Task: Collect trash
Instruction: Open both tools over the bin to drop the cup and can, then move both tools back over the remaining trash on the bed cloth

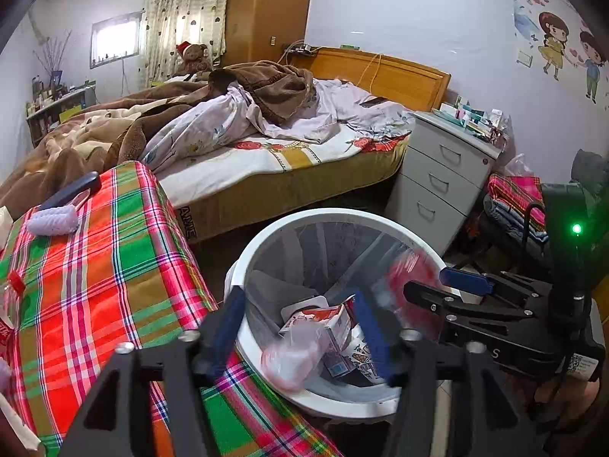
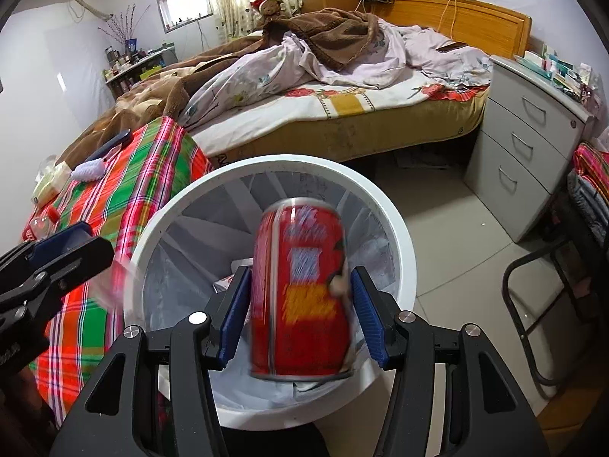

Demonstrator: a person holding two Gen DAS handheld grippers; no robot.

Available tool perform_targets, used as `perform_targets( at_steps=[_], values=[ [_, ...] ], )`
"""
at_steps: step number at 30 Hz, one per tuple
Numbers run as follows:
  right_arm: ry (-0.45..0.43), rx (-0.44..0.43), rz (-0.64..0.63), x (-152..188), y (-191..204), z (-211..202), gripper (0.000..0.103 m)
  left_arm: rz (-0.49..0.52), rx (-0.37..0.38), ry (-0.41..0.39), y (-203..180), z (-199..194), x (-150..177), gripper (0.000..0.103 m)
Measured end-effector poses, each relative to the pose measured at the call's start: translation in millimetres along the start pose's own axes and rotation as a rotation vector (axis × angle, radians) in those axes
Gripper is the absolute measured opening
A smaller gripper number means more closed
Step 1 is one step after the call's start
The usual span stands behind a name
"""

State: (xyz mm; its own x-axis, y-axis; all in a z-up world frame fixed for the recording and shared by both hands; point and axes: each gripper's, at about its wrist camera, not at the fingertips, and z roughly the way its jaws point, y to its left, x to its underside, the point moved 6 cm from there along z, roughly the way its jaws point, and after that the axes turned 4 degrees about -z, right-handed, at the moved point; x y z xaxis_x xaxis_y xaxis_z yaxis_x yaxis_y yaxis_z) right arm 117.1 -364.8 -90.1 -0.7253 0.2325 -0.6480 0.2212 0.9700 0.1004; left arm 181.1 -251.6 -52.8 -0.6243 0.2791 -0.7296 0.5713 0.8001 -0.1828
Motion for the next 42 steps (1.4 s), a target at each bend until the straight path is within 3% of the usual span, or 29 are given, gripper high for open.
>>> perform_targets(
  at_steps=[5,20,42],
  values=[
    [-0.021,0.007,-0.002,-3,0,-5,0.062,-0.024,0.004,-0.005,6,-5,0,0.062],
    [-0.072,-0.018,-0.017,-8,21,-21,0.062,-0.063,-0.026,-0.062,31,-50,8,0.062],
    [-0.15,-0.152,-0.132,-10,113,-44,0.062,-0.175,-0.181,-0.175,117,-145,34,0.062]
  ],
)
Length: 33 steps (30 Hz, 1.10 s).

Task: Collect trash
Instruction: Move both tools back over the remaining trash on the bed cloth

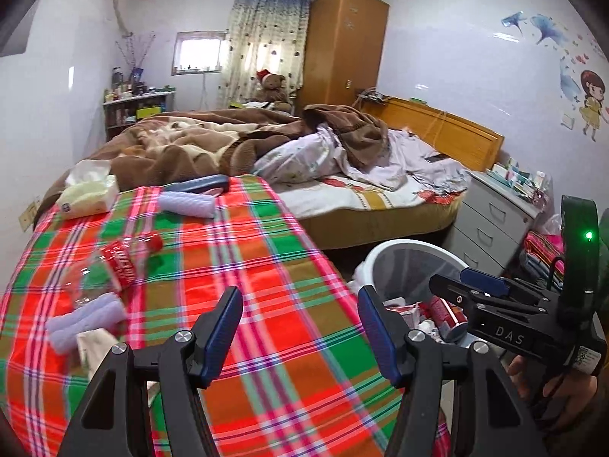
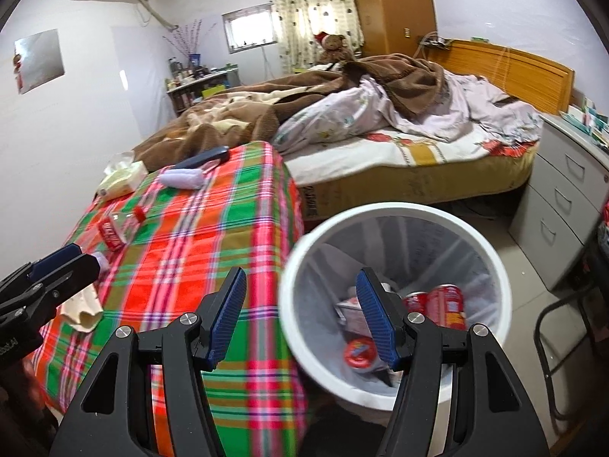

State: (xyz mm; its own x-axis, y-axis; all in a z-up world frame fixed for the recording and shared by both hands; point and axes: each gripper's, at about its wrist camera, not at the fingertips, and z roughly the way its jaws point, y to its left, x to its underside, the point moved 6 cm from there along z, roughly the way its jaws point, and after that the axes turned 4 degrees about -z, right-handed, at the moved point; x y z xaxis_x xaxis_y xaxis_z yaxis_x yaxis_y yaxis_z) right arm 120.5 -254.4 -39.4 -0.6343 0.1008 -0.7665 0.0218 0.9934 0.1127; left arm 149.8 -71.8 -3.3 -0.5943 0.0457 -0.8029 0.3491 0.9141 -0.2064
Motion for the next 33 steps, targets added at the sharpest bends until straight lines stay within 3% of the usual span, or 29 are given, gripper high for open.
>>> perform_targets(
  at_steps=[10,22,33],
  values=[
    [-0.006,-0.091,-0.06,-1,48,4,0.062,-0.05,-0.078,-0.033,51,-31,5,0.063],
    [0.038,-0.213,-0.166,9,118,13,0.062,-0.156,-0.231,-0.067,139,-68,11,0.063],
    [0.086,-0.37,-0.266,28,186,19,0.062,-0.211,-0.316,-0.043,203,-73,25,0.063]
  ],
)
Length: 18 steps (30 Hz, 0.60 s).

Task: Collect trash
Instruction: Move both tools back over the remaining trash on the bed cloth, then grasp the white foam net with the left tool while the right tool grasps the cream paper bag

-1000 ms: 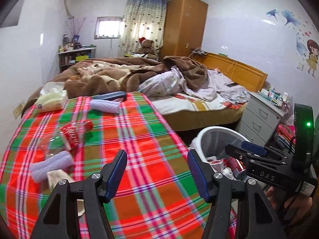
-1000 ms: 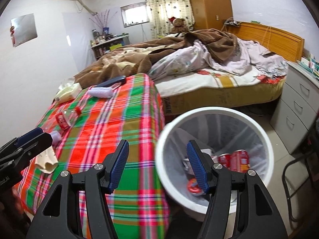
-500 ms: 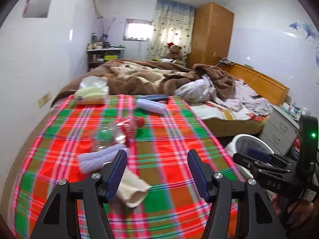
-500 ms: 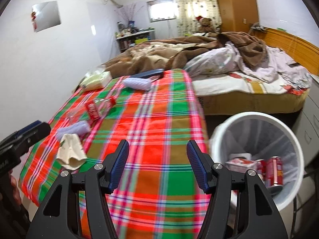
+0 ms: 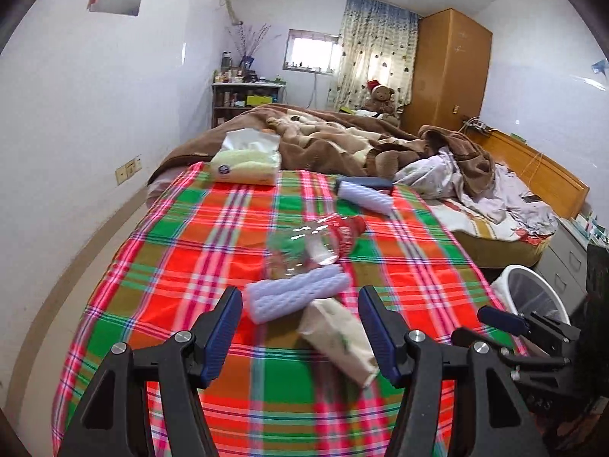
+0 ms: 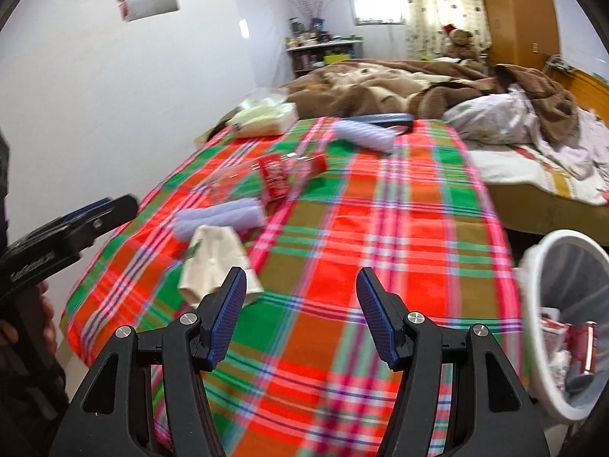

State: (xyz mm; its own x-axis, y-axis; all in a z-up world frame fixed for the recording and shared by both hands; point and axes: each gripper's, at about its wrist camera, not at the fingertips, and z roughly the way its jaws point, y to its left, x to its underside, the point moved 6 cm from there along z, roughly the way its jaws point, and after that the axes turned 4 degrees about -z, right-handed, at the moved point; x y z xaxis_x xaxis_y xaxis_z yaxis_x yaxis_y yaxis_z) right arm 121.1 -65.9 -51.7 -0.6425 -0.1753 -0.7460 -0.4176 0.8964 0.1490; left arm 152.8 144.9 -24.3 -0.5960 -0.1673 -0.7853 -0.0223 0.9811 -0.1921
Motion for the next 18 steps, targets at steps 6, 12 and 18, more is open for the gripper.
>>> perform_targets(
  at_steps=[6,12,18],
  values=[
    [0.022,-0.091,-0.059,4,33,17,0.062,-0.006,-0.046,0.027,27,17,2,0.063],
    [0.062,-0.145,-0.139,7,65,44,0.062,-0.007,-0.026,0.063,38,37,-1,0.063],
    [0.087,-0.109,-0.19,5,78,60,0.062,0.0,0.002,0.082,39,52,-7,0.063]
  ],
)
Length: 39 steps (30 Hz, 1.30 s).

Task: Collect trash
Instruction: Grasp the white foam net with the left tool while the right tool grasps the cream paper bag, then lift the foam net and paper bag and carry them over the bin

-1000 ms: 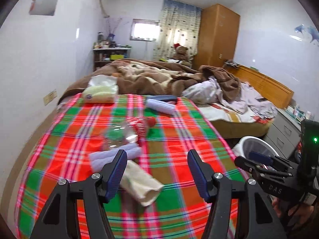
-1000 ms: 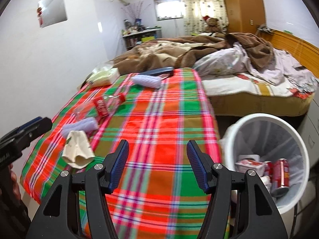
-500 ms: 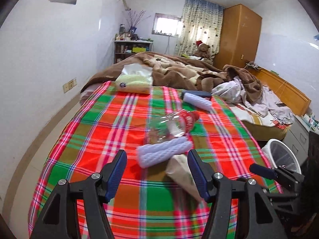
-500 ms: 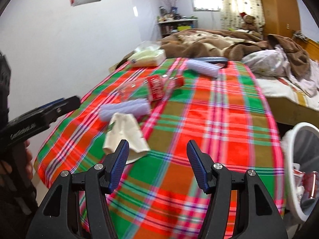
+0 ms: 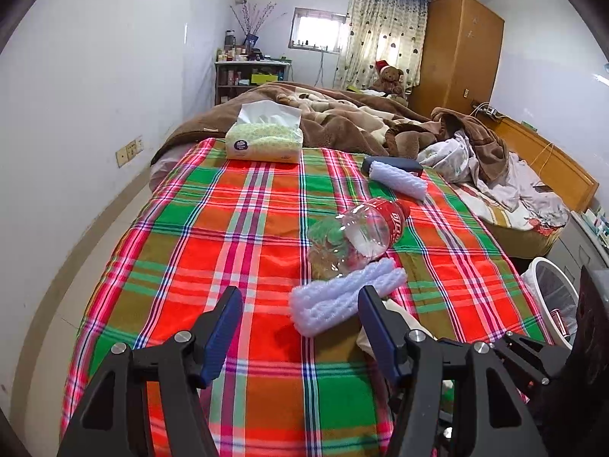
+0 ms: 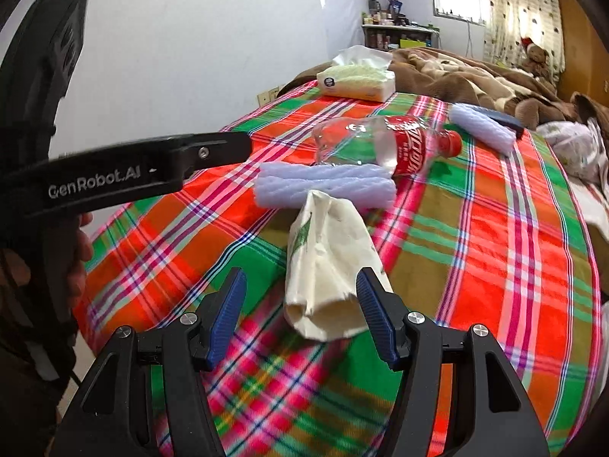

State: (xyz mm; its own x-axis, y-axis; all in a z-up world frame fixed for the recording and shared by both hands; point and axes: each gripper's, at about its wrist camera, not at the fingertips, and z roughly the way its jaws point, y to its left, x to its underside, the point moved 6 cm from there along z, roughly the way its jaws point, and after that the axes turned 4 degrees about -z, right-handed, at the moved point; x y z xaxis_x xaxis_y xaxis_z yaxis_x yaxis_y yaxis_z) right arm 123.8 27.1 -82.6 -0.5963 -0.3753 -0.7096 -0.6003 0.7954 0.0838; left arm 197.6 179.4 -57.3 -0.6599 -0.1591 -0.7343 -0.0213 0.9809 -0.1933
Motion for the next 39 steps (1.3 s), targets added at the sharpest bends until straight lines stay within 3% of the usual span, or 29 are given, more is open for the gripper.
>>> perform_targets(
  at_steps=[1,3,5,9,23,32,35,39],
  values=[
    [0.009,0.007,0.004,-1,-2,3,0.061,-0.004,0.009,0.006,0,3,-1,0.063],
    [0.026,0.02,0.015,-1,-5,7,0.045,0.003,0.028,0.025,-1,12,-4,0.063],
    [0.033,0.053,0.014,-1,-9,9,0.036,0.03,0.027,0.037,-3,18,-6,0.063],
    [0.031,0.065,0.039,-1,-18,4,0.023,0.05,0.055,0.061,-11,34,-11,0.063],
    [0.047,0.195,0.143,0,-74,2,0.02,0.154,0.191,0.193,-49,73,10,0.063],
    [0.029,0.224,0.191,0,-92,-3,0.02,0.192,0.155,0.242,-59,84,27,0.062],
    [0.019,0.225,0.218,2,-98,-6,0.02,0.214,0.136,0.259,-64,87,32,0.05],
    [0.01,0.22,0.239,6,-104,-10,0.02,0.233,0.117,0.255,-72,85,36,0.045]
  ],
)
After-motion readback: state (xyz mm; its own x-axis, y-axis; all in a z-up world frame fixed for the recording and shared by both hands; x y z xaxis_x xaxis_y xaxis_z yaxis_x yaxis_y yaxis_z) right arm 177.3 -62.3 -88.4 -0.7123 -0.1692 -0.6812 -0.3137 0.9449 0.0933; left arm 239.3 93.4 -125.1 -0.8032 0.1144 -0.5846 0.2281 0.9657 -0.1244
